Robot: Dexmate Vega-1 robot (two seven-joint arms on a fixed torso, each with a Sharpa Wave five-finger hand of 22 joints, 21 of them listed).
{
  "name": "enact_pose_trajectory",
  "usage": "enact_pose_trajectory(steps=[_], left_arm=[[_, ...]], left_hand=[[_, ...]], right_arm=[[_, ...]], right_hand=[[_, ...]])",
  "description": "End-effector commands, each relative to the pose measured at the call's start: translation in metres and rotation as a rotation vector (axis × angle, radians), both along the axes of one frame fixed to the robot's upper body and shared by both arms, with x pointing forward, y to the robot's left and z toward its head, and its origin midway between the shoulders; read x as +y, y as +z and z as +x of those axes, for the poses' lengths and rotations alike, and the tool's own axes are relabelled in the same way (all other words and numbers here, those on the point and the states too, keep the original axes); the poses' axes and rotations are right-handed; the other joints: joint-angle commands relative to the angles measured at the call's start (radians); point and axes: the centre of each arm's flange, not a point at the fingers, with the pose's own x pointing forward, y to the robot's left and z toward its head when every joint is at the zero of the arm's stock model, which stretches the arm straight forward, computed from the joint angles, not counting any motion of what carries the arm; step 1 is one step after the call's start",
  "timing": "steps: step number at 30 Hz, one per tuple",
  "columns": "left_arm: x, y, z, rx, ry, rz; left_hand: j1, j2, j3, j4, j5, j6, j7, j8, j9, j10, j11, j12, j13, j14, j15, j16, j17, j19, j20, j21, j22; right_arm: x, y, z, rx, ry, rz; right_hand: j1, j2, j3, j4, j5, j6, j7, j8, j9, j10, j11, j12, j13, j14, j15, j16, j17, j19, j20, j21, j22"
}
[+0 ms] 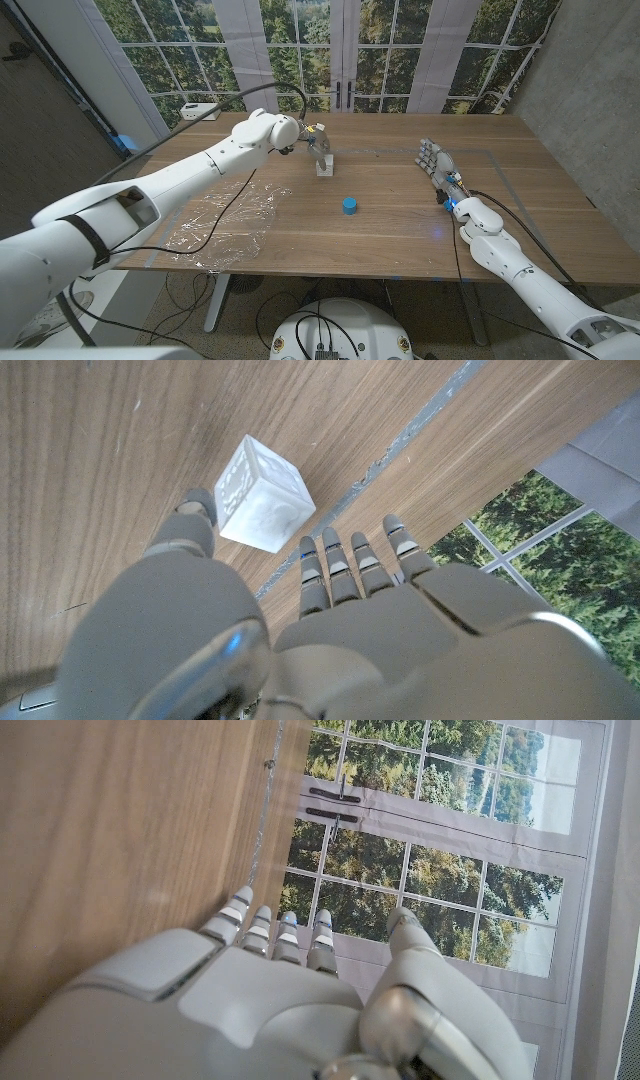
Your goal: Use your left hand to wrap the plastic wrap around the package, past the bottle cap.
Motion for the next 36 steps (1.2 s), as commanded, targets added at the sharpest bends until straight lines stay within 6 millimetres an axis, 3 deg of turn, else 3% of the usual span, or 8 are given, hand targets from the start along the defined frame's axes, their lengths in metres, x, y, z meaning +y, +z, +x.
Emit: enact_pose_trajectory(steps=[1,11,18,22,26,28,32,36], left_arm=[[-0.005,-0.008,0.006,-0.002,0.018,0.021],[-0.010,-0.012,0.011,-0.028,0.012,0.033],[-0.017,-0.017,0.013,-0.064,0.025,0.094],[-0.018,-0.018,0.013,-0.078,0.026,0.095],[-0.019,-0.019,0.013,-0.104,0.046,0.097],[-0.018,-0.020,0.013,-0.122,0.036,0.086],[-0.017,-0.020,0.010,-0.176,0.036,0.067],[-0.015,-0.019,0.006,-0.205,0.017,0.056]], left_hand=[[0.017,0.002,-0.008,0.000,0.007,0.013,-0.002,-0.004,0.002,0.015,-0.001,-0.003,0.004,0.007,-0.005,0.001,0.002,0.005,-0.001,0.003,0.001],[0.027,0.021,-0.013,0.004,0.007,0.027,0.003,-0.005,0.003,0.041,-0.004,0.005,0.009,0.027,-0.009,0.008,0.003,0.018,0.004,0.008,0.002],[0.062,0.048,-0.024,-0.001,0.003,0.073,-0.005,0.000,0.004,0.106,-0.019,0.023,0.019,0.095,-0.042,0.031,0.003,0.063,-0.009,0.026,0.003],[0.094,0.063,-0.027,-0.010,0.000,0.124,-0.022,0.013,0.005,0.161,-0.043,0.040,0.025,0.130,-0.067,0.041,0.002,0.076,-0.017,0.031,0.004],[0.142,0.091,-0.033,-0.018,-0.012,0.239,-0.040,0.042,0.007,0.278,-0.076,0.090,0.040,0.184,-0.099,0.053,0.002,0.103,-0.035,0.043,0.004],[0.170,0.118,-0.033,-0.019,-0.020,0.307,-0.035,0.060,0.010,0.331,-0.088,0.117,0.050,0.226,-0.117,0.064,0.003,0.116,-0.034,0.049,0.004],[0.268,0.192,-0.010,-0.035,-0.038,0.441,-0.035,0.099,0.014,0.446,-0.094,0.169,0.070,0.318,-0.144,0.089,0.005,0.162,-0.045,0.073,0.004],[0.315,0.249,0.008,-0.024,-0.039,0.557,-0.011,0.140,0.020,0.559,-0.096,0.220,0.091,0.410,-0.171,0.112,0.006,0.198,-0.050,0.096,0.005]], right_arm=[[-0.001,0.001,0.005,0.003,0.006,0.002],[-0.002,-0.002,0.009,0.013,0.007,0.010],[-0.003,-0.003,0.011,0.020,0.011,0.010],[-0.004,-0.004,0.011,0.021,0.007,0.008],[-0.004,-0.003,0.010,0.021,0.006,0.004],[-0.003,-0.003,0.010,0.022,0.004,0.003],[-0.003,-0.003,0.009,0.021,0.008,0.003],[-0.003,-0.001,0.007,0.016,0.006,0.001]], right_hand=[[0.000,0.004,0.000,-0.001,0.001,0.014,-0.002,0.000,0.005,0.007,0.001,0.006,0.002,0.012,0.003,0.007,0.006,0.002,0.009,0.005,0.006],[0.000,0.004,0.000,-0.001,0.001,0.016,-0.003,-0.001,0.005,0.012,0.003,0.007,0.003,0.018,0.004,0.009,0.006,0.006,0.012,0.007,0.006],[0.000,0.004,0.000,-0.001,0.001,0.018,-0.002,-0.001,0.005,0.020,0.006,0.009,0.003,0.020,0.005,0.009,0.006,0.008,0.012,0.007,0.006],[-0.001,0.004,0.000,0.000,0.001,0.020,-0.001,-0.001,0.005,0.026,0.010,0.010,0.003,0.022,0.006,0.010,0.006,0.008,0.012,0.007,0.006],[-0.002,0.005,0.000,0.000,0.001,0.026,0.003,0.001,0.005,0.030,0.007,0.011,0.003,0.026,0.005,0.011,0.006,0.009,0.012,0.007,0.006],[-0.002,0.005,0.000,0.000,0.001,0.028,0.003,0.001,0.005,0.032,0.006,0.012,0.003,0.028,0.006,0.011,0.006,0.009,0.012,0.007,0.006],[-0.002,0.005,0.000,0.001,0.001,0.032,0.004,0.002,0.005,0.035,0.011,0.012,0.003,0.030,0.007,0.012,0.006,0.010,0.012,0.008,0.006],[-0.003,0.005,0.000,0.001,0.001,0.033,0.004,0.001,0.005,0.038,0.014,0.012,0.003,0.031,0.006,0.012,0.006,0.011,0.011,0.008,0.006]])
